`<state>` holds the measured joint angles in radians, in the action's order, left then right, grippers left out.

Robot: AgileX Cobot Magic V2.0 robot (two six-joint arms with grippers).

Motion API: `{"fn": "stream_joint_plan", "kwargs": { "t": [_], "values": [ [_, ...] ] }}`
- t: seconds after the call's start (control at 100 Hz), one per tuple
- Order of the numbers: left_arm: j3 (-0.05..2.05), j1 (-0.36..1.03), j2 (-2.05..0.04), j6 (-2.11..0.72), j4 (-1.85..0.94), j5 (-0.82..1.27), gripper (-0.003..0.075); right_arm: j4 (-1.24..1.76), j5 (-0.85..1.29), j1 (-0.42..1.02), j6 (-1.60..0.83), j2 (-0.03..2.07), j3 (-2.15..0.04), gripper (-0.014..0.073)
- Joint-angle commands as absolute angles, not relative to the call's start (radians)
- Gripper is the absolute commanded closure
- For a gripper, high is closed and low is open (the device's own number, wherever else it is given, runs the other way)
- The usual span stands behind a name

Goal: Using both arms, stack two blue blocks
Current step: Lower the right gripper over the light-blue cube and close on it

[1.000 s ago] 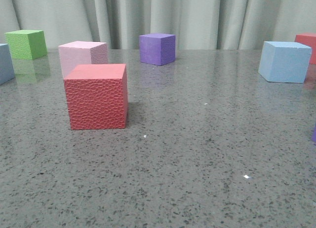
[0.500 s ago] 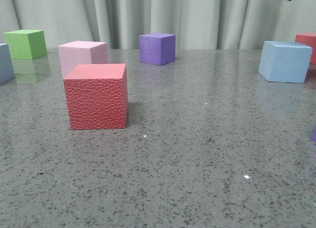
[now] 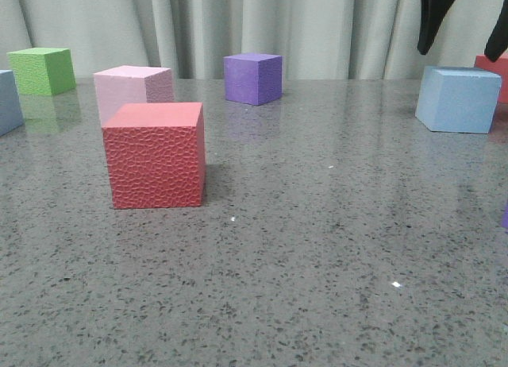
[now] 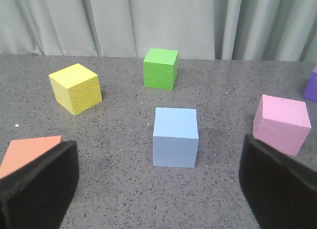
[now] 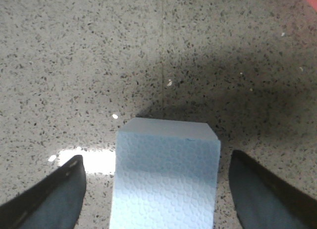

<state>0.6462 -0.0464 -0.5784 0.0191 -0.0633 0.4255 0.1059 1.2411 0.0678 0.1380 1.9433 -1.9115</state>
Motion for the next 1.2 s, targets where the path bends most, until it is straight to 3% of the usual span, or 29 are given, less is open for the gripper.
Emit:
{"fn": "stream_joint_plan", "kwargs": {
  "t": [0.0, 0.85, 1.07, 1.19],
  "values": [
    [0.682, -0.044, -0.586, 0.025, -0.073, 0.338, 0.0104, 0.111, 1.263, 0.066, 0.13, 1.906, -1.946, 0.0004],
    [0.682, -0.044, -0.586, 0.025, -0.073, 0.338, 0.0104, 0.08, 1.316, 0.066, 0.13, 1.966, -1.944, 0.001],
    [0.682, -0.044, -0.586, 0.025, -0.073, 0.338, 0.0104, 0.08, 1.318, 0.066, 0.13, 1.969, -1.944, 0.0225],
    [0.682, -0.044, -0.586, 0.025, -0.073, 0.338, 0.0104, 0.08, 1.324, 0.066, 0.13, 1.969, -1.944, 0.0267]
  ]
}}
